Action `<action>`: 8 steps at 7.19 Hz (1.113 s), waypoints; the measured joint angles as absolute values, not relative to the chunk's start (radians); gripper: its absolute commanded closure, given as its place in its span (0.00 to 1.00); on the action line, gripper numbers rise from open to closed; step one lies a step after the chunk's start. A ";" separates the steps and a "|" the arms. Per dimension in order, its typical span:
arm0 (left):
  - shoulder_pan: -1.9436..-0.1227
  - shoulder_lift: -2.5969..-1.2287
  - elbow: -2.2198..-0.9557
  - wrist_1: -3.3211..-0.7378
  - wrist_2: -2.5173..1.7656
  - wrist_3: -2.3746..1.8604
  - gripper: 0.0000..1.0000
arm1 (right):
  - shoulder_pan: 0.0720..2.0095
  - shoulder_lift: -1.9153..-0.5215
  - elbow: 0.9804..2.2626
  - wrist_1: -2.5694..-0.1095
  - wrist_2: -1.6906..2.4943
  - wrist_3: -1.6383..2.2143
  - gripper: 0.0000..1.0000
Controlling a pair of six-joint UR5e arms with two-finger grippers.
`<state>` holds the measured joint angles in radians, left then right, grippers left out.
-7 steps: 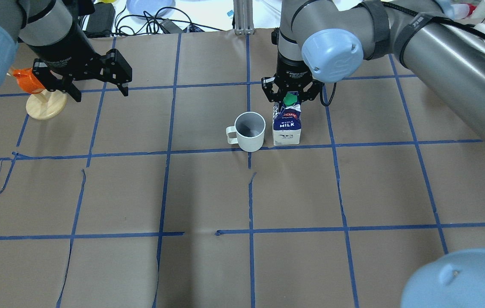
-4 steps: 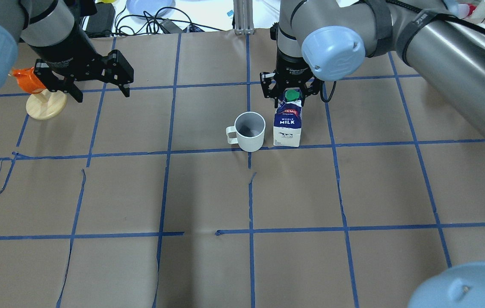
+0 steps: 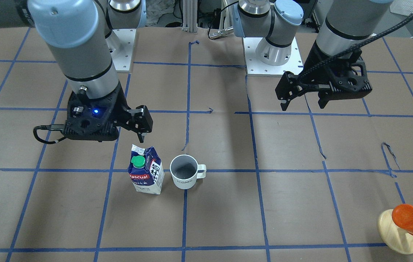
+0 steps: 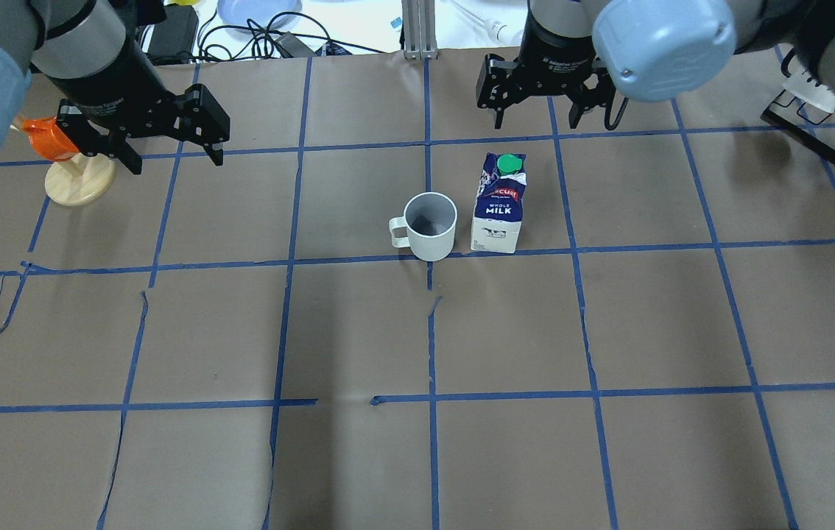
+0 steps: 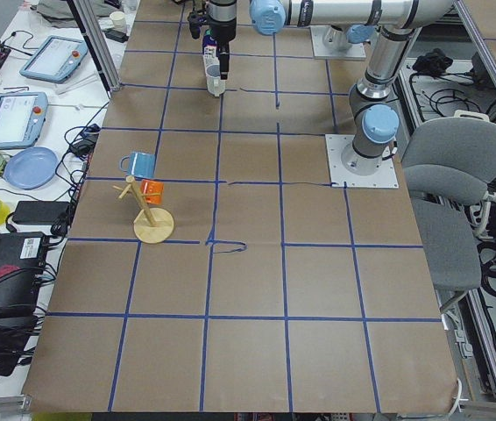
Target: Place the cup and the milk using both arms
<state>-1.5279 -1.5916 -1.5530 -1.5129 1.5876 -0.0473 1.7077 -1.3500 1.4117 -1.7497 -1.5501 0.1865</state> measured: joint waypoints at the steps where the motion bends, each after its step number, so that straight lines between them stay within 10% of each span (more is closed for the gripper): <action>1: -1.529 -1.582 -1.553 -1.514 1.588 -0.046 0.00 | 1.688 -1.383 1.412 -1.744 -1.551 0.186 0.00; 8: -1.529 -1.570 -1.574 -1.515 1.589 0.006 0.00 | 1.589 -1.532 1.428 -1.546 -1.552 -0.016 0.00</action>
<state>-1.5294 -1.5704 -1.5741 -1.5152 1.5887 0.0055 1.5888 -1.5323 1.4277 -1.5456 -1.5520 -0.0156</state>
